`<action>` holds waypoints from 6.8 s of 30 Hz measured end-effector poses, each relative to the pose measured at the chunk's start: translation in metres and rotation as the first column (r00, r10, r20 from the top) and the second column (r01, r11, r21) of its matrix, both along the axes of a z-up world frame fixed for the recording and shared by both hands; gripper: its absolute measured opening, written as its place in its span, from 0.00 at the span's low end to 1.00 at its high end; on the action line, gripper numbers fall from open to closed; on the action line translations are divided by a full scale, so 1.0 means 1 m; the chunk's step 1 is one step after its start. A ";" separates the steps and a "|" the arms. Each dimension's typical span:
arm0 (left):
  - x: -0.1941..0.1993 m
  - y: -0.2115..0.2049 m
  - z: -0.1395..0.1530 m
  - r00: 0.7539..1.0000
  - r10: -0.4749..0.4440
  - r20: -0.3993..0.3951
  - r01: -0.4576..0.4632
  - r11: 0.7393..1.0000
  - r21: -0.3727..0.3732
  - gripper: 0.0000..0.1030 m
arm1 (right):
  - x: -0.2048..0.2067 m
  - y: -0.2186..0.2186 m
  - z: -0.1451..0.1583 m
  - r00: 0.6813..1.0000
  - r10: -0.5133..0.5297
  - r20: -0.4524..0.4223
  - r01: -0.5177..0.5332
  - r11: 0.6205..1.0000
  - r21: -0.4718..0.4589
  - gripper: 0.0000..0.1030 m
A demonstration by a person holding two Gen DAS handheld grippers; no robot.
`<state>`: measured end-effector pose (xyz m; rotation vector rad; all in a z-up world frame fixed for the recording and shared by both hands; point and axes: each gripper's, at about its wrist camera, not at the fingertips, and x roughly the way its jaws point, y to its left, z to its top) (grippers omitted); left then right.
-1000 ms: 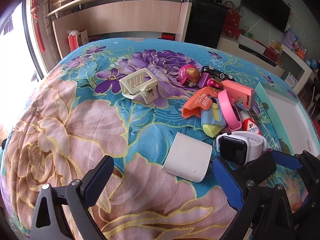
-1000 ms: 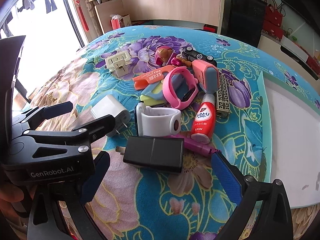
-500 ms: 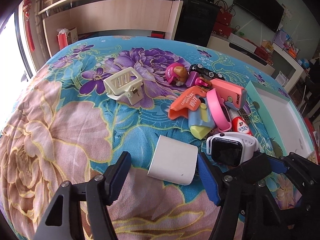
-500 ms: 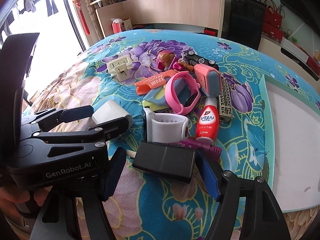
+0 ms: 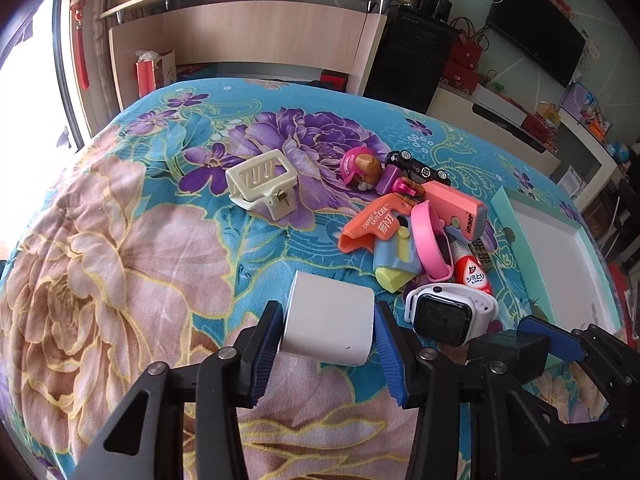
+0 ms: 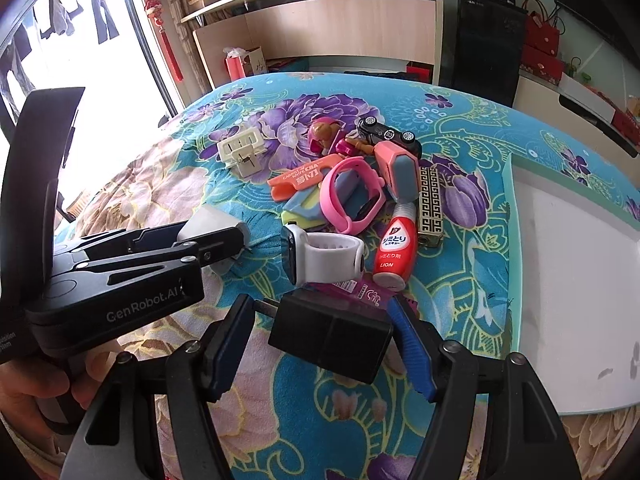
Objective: Organize rigid objects
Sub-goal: 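Lift the black charger with the right tool while the left tool lifts the white charger, then lower the white charger into the tray and open the left tool while the right tool carries the black charger, then lower the black charger into the tray and open the right tool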
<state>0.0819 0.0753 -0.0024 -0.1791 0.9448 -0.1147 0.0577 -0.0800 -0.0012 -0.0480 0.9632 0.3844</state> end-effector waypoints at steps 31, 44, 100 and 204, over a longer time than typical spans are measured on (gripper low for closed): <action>0.032 -0.094 0.038 0.988 0.153 -0.024 -0.153 0.988 0.015 0.48 | 0.039 -0.134 0.024 0.974 -0.224 0.013 0.219 0.961 0.171 0.30; 0.008 -0.073 0.031 0.987 0.161 -0.006 -0.161 0.987 0.007 0.48 | 0.026 -0.108 0.023 0.991 -0.134 0.032 0.127 0.980 0.155 0.33; 0.023 -0.050 -0.013 0.971 0.212 -0.108 -0.220 0.972 -0.077 0.49 | 0.029 -0.072 -0.012 0.994 -0.110 -0.007 0.110 0.993 -0.053 0.32; 0.069 -0.234 0.038 0.992 -0.097 0.082 0.079 0.976 0.202 1.00 | 0.037 -0.293 0.010 0.715 -0.681 0.160 0.695 0.716 -0.060 0.73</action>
